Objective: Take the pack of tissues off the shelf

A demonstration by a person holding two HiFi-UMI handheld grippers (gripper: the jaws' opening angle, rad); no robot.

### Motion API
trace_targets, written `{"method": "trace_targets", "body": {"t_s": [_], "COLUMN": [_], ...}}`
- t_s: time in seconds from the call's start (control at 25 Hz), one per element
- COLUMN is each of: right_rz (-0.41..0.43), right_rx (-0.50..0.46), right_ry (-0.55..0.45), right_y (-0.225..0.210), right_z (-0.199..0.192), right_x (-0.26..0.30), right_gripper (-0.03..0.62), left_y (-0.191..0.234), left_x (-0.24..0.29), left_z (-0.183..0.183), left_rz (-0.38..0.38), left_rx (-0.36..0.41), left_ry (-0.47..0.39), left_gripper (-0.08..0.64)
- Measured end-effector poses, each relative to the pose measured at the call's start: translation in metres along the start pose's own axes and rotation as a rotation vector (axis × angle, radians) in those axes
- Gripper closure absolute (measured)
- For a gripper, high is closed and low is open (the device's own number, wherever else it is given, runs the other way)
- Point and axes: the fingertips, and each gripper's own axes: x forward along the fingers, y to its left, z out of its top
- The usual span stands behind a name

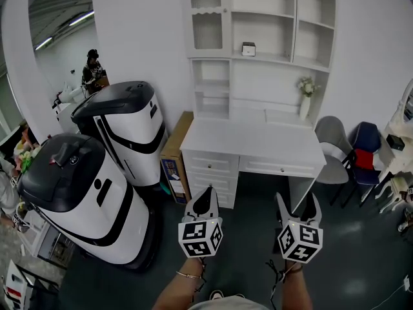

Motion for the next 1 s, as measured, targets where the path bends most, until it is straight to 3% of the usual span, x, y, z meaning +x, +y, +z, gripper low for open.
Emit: {"method": "trace_targets", "body": {"t_s": [0.6,1.0], "right_rz": [-0.058,-0.054], "right_rx": [0.005,0.029], "right_ry": [0.029,0.034], "right_y": [0.005,-0.003], "right_z": [-0.017,-0.020], "right_x": [-0.004,0.050], "right_gripper": [0.150,0.155], "left_y": [0.026,0.041], "left_x": [-0.002,0.043], "left_z": [-0.010,-0.015], "left_rz": [-0.007,0.007], "left_rx": [-0.015,0.006], "left_ry": [0.028,0.048], "left_gripper": [0.543,0.543]}}
